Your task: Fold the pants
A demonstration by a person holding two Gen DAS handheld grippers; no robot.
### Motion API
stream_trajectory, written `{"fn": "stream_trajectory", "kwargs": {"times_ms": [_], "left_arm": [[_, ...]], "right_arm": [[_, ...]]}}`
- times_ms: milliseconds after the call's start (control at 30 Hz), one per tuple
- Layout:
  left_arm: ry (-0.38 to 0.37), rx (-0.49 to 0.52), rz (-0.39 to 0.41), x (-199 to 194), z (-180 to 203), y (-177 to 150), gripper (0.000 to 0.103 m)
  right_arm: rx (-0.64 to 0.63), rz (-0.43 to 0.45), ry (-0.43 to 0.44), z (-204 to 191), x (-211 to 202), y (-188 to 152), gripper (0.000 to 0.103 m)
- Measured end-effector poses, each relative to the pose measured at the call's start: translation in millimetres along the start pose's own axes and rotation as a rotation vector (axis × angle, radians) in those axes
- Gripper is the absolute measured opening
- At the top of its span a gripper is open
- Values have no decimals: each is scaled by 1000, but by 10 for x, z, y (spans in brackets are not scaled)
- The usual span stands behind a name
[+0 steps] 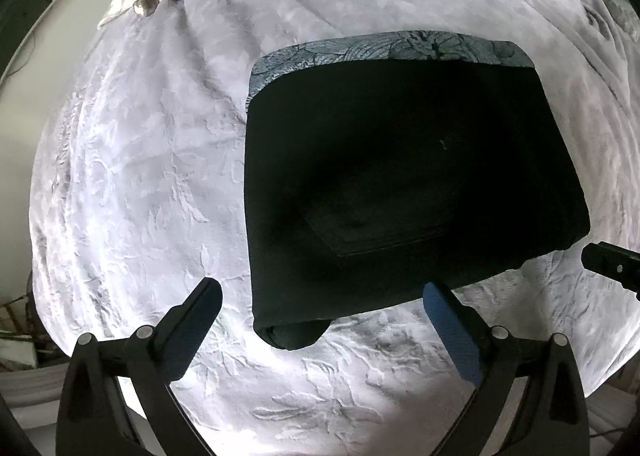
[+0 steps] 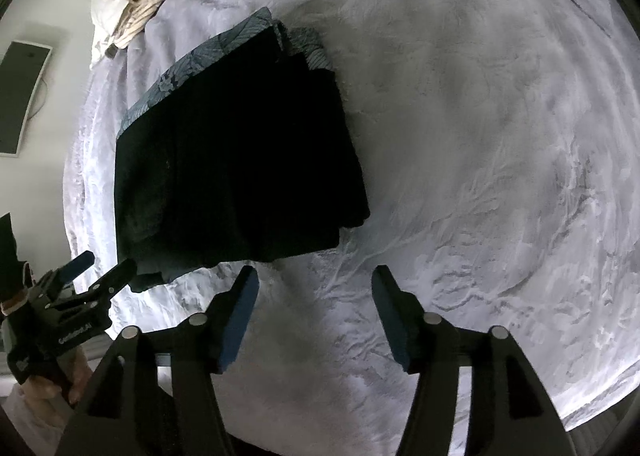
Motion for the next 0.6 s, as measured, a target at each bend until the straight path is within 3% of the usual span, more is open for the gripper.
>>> {"fn": "stream_trajectory", "kwargs": {"times_ms": [133,400,433,600], "left_arm": [[-2,-2,-15,25,28,2,101],[-15,-13,-32,98,55,65,101],[-17,-16,-34,108,56,79,101],[-46,-48,-36,176,17,158,101]], "right_arm": [[7,-6,9,32,36,22,66],[-20,6,41,63,81,160,84],[-28,15,47,55,78,189,91],[-44,24,68,23,106,302,92]]}}
Point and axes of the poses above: each gripper's, at about its wrist camera, not at the fingertips, and x roughly the way its jaws point, z to its right, y to its top, the point moved 8 cm from there along x, roughly the way its jaws point, and after that the axes turned 9 degrees about z, right-handed, at the moved point
